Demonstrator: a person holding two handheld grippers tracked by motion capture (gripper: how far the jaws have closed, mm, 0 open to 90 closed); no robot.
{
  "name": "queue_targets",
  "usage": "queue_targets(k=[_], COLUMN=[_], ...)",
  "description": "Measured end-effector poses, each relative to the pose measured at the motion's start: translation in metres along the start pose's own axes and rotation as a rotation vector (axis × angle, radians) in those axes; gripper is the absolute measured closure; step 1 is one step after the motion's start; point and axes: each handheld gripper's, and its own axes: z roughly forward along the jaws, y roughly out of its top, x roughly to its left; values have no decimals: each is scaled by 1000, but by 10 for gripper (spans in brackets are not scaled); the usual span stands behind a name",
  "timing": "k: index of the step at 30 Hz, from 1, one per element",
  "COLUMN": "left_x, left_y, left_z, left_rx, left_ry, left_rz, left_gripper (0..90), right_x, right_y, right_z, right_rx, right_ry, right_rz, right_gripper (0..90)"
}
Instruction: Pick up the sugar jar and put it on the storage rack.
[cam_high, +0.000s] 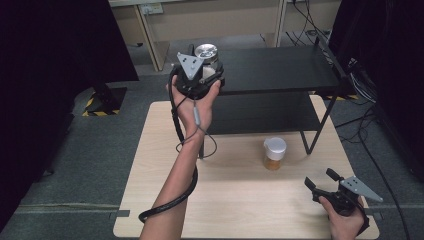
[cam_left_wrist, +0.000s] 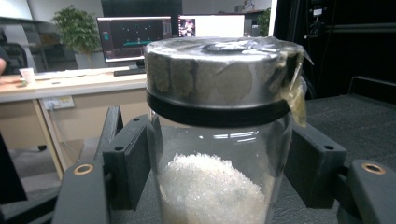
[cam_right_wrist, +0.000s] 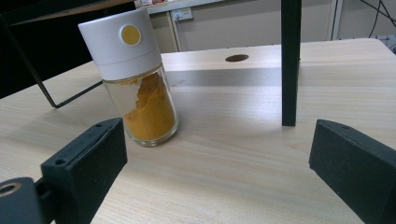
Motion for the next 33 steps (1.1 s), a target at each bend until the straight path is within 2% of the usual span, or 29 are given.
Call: queue_targets(k=[11, 14, 17, 22, 26, 27, 33], left_x=[2, 4, 2, -2, -2, -2, -3], left_y=[-2, -3, -7, -16, -19, -21, -25], left_z=[2, 2, 0, -5, -8, -11, -19], left_rx=[-7, -10, -39, -93, -107, -123, -146], left_ry=[-6, -13, -10, 4, 11, 8, -6], left_rz=[-11, -1, 32, 54, 56, 60, 63], left_gripper=[307, 303, 206, 87, 65, 63, 61], right_x=[0, 0, 0, 0, 0, 0, 0], right_y=[0, 0, 0, 0, 0, 0, 0], right_z=[0, 0, 0, 0, 0, 0, 0], right_rx=[0, 0, 1, -3, 0, 0, 2], right_ry=[-1, 0, 1, 0, 0, 1, 1], right_rz=[-2, -2, -1, -1, -2, -2, -2], right_gripper=[43, 43, 43, 43, 43, 43, 43])
